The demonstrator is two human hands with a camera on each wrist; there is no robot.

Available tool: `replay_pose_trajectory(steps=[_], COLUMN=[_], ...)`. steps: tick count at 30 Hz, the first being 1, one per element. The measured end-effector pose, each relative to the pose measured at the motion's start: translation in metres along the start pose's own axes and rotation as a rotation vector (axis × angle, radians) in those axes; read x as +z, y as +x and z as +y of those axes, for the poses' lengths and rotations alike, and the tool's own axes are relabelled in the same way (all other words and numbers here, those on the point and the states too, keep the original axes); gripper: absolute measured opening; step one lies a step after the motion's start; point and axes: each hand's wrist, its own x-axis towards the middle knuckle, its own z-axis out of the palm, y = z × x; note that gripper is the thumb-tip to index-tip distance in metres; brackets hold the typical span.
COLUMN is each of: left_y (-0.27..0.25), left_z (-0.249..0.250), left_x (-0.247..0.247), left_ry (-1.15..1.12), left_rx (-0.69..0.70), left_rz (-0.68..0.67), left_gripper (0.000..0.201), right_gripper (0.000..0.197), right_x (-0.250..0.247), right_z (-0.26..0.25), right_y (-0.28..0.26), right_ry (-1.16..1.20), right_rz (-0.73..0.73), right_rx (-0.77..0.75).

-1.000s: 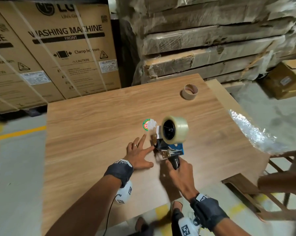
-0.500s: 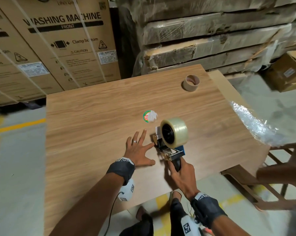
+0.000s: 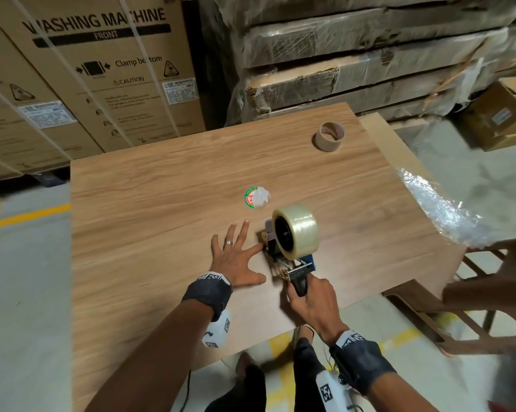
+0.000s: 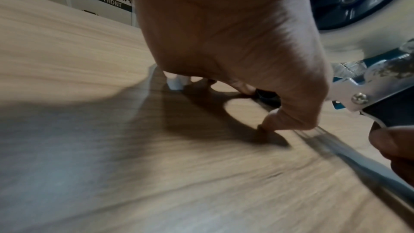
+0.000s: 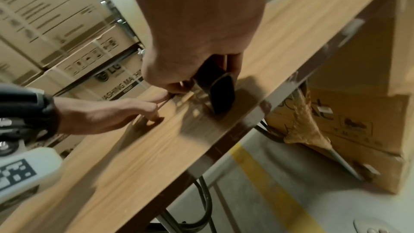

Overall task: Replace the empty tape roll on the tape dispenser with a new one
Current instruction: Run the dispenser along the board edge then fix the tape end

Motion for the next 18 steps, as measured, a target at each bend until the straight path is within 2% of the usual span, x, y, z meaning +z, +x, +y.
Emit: replay_pose_trajectory(steps=[18], left_y=[-0.005], left_z=[0.011], left_x=[-0.008], left_ry=[0.154], left_rx=[-0.066], left_rz=[-0.059], left_gripper=[0.085], right_gripper=[0.032], right_x=[-0.001], right_z=[0.001], right_y=[-0.007], right_ry=[-0.122], right_rz=[-0.100], right_rx=[0.019])
